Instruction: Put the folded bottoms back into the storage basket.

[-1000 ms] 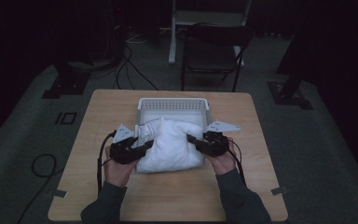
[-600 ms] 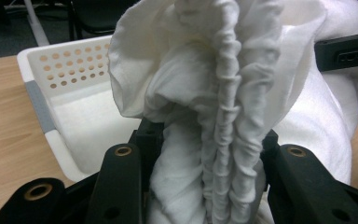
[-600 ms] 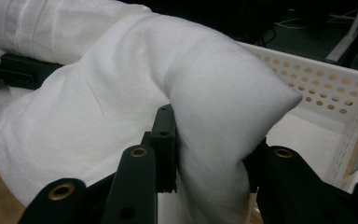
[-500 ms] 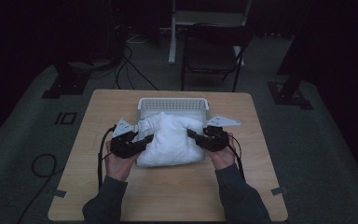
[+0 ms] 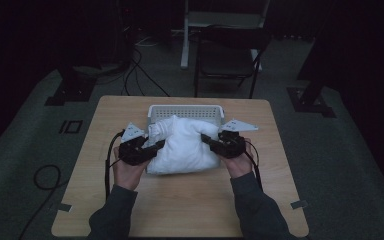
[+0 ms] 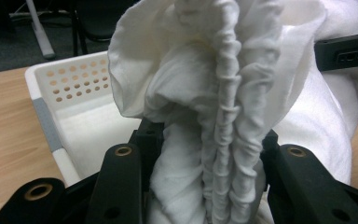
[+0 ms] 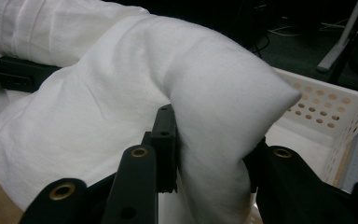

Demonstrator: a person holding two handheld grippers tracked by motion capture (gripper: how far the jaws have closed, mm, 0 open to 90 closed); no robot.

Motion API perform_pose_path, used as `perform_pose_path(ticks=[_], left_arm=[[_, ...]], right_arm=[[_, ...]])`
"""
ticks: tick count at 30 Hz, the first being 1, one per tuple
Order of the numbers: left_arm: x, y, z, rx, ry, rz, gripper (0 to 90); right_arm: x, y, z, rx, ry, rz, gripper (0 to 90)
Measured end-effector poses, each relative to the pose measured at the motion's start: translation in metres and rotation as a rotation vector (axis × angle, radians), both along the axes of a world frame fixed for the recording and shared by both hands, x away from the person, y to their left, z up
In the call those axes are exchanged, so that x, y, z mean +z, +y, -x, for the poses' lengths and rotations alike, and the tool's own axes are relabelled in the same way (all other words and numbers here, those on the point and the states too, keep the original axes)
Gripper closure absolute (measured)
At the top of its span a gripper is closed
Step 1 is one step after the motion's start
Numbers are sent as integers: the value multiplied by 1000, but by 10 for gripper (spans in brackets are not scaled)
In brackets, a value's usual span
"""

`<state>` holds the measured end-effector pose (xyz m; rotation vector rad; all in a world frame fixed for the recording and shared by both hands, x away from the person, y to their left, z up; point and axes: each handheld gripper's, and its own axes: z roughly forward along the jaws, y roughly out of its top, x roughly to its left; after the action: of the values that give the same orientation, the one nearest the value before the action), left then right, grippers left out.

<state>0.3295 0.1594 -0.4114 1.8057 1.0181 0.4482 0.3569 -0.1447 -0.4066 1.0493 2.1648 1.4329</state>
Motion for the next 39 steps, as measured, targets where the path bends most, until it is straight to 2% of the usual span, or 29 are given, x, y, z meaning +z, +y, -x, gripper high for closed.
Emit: perform_pose_path(ticks=[4,12,39], left_arm=[[4,-1,-3,-1,-6,-11,595],[9,-1,-7,2,-13,-4,595],[13,-5,-30,5,-15,-8,595]], right_arm=[[2,-1,-3,-3,-2,-5,685],[7,-1,-6,-9,-12,-6,685],[13,-3,-21,-44,-3,-14,686]])
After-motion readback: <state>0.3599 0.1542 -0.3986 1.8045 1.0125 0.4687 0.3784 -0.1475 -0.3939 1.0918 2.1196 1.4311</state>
